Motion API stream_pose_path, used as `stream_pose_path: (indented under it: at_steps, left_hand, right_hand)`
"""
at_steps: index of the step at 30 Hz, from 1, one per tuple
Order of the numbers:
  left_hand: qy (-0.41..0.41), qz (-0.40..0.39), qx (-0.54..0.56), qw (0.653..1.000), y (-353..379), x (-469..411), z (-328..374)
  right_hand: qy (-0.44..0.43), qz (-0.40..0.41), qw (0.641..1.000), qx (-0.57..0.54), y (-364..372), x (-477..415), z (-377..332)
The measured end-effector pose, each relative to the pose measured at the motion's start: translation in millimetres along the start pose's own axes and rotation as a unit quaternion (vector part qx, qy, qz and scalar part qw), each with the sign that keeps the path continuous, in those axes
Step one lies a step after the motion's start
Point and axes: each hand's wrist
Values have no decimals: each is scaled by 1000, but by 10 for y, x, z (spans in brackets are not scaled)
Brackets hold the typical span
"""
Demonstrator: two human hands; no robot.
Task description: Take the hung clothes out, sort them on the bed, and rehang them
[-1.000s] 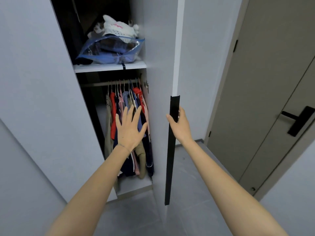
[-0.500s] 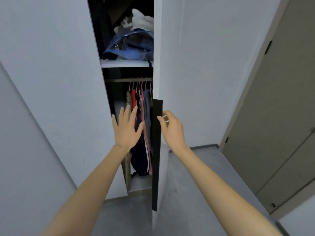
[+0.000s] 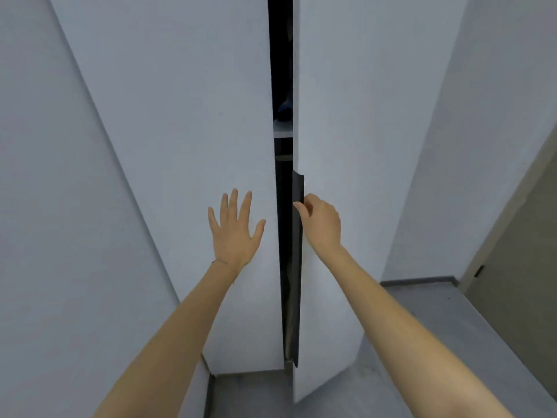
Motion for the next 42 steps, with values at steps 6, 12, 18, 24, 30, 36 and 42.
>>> stream_pose_path:
  at_steps: [6,12,18,24,30,36,42]
  left_hand:
    - [11,17,-13,1000,158,-370,-255]
    - [22,45,-17,999,399,-686,-290]
    - [14,87,-20,996,620,-1004,-296]
    - [-2,120,-12,993,842,-1118,-293]
    - [-18,119,-17,993,947,-1155,-278]
    - [-24,120,-23,992,948,-1153,-288]
    - [-28,85,-27,996,843,-1101,-257]
  right_hand:
    - [15,8,999,35,311,-291,-24]
    - [26,-15,999,41,530,-666,-11]
    - [39,-30,998,37,697,-1052,25]
    - [22,-34,998,42,849,-1292,113]
    - [13,-43,998,48,899,-1427,125]
    - [9,-49,996,78,903,-1458,113]
    - [0,-62,996,60,869,-1409,145]
Point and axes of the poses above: each hand's wrist, its own x-axis away from the middle knuckle, its own y-axis out of the palm, z = x × y, and after that the axes turned 4 degrees about x, right-handed
